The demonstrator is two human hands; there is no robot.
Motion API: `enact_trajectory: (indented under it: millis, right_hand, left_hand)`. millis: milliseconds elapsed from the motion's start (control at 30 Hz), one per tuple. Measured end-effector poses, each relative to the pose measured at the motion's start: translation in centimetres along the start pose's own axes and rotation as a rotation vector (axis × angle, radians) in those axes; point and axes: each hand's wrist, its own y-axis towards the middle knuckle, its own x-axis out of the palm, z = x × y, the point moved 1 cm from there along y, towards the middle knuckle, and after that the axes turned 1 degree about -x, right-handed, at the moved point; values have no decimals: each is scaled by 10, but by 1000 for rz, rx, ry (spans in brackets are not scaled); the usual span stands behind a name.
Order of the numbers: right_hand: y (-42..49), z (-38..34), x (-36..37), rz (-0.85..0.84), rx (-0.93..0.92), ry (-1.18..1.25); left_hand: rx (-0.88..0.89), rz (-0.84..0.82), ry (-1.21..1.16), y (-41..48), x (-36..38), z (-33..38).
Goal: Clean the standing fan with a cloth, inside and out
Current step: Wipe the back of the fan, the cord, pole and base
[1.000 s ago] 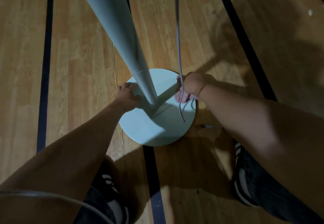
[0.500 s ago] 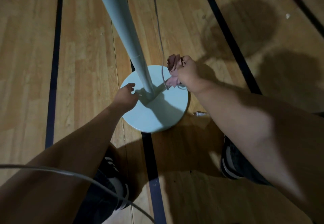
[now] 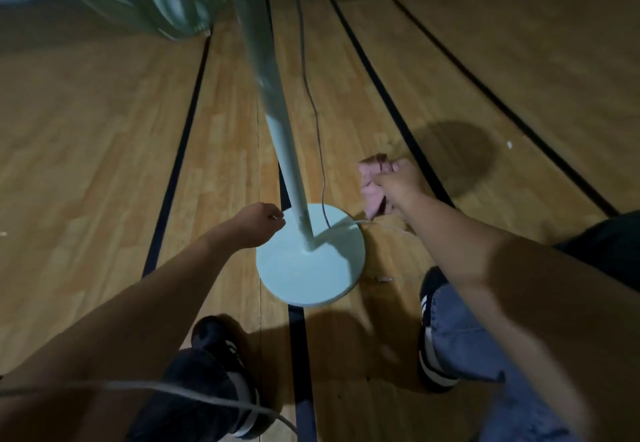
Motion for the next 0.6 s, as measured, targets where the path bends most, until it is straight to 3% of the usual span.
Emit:
enact_trajectory:
  millis: [133, 300, 433, 600]
  right_hand:
    - [-33, -42, -27, -72, -34, 56]
    - [-80, -79, -39, -140, -273, -74]
    - [-122, -107, -41, -172, -535, -292]
    - [-178, -115, -39, -343, -711, -218]
  left_hand:
    - [80, 69, 48, -44, -55, 27]
    - [158, 174, 5, -99, -101, 49]
    - [231, 186, -285, -134, -113, 59]
    - [320, 82, -720, -170, -104, 73]
